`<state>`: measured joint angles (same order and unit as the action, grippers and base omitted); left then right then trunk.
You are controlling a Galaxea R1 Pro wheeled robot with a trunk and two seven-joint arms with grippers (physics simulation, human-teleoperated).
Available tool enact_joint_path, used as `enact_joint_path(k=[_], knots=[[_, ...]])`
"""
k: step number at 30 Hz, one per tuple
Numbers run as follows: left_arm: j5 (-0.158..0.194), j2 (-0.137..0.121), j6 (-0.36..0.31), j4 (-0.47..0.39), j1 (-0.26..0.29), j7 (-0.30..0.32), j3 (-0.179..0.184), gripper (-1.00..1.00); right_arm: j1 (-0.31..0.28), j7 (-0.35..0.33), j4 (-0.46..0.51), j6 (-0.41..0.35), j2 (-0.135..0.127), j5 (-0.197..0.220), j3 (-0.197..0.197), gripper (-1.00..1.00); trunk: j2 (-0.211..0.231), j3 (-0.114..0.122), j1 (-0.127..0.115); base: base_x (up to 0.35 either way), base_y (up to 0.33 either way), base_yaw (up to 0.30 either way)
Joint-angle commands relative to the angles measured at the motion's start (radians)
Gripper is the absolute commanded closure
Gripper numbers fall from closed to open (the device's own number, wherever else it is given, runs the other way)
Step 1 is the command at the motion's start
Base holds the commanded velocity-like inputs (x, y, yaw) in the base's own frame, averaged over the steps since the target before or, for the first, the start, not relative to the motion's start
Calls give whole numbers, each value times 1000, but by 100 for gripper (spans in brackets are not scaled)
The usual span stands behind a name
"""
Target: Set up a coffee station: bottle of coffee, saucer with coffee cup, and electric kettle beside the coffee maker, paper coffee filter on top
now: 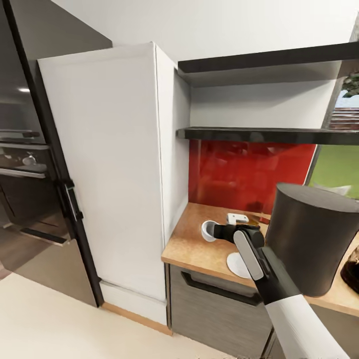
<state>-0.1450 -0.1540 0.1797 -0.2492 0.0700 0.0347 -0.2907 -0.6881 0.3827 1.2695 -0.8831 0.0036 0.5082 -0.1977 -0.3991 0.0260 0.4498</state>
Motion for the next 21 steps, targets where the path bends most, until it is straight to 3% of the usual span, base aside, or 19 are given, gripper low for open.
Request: enact_joint_path(k=[1,6,12,21], knots=[[-10,0,4,0,0,4,-9,-100,-1,7,-4,-1,1,12,-1,100,-1,0,0,-133,77,-281],[-8,-4,3,-1,1,4,-10,-100,-1,6,-10,0,2,13,-2,100,-1,3,0,-169,190,-281],[-10,-1,1,-1,1,4,-10,-100,-1,5,-13,0,3,12,-2,100,-1,7,0,39,281,-281],[-8,-4,2,-1,1,2,-11,-100,-1,5,-51,0,4,13,-2,100,-1,11,0,14,51,-283]])
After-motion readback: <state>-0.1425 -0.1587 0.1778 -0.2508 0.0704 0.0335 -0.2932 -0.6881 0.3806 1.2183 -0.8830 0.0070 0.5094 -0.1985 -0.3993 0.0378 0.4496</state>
